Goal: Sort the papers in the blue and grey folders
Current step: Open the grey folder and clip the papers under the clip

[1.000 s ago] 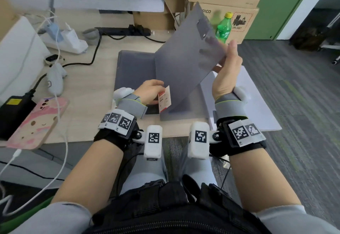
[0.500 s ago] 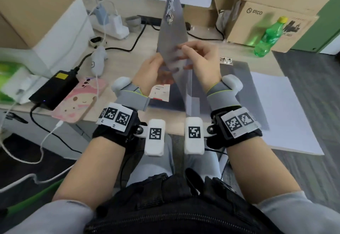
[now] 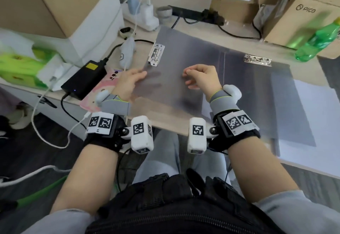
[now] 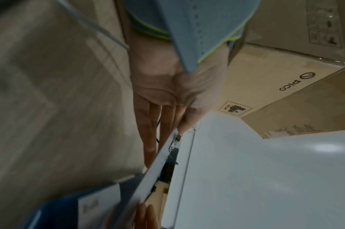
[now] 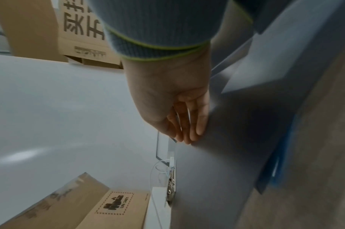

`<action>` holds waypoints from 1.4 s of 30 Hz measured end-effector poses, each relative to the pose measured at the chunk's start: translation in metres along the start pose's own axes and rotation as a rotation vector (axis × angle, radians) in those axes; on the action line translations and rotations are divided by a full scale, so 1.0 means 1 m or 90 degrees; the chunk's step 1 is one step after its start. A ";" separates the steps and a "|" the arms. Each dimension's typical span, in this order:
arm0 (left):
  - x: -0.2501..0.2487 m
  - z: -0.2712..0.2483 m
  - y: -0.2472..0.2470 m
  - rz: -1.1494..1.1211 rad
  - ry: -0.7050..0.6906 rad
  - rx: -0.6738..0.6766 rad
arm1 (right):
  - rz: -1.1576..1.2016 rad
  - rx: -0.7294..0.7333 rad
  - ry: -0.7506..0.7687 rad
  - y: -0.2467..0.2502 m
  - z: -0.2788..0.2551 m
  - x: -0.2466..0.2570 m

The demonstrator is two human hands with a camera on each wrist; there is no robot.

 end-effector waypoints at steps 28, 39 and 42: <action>0.025 0.047 0.045 0.190 0.146 -0.168 | -0.182 -0.102 -0.065 0.013 0.043 -0.039; -0.031 0.049 0.024 0.274 -0.026 -0.270 | -0.152 -0.079 -0.058 0.014 0.050 -0.044; -0.045 0.057 0.011 0.342 -0.089 -0.257 | -0.136 -0.074 -0.058 0.014 0.051 -0.046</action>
Point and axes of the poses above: each hand's wrist, its own z-axis towards the middle knuckle, its own y-axis out of the back of the hand, x = y × z, the point moved 9 cm from there along z, towards the middle knuckle, and after that the axes turned 6 degrees about x, right-handed, at the moved point
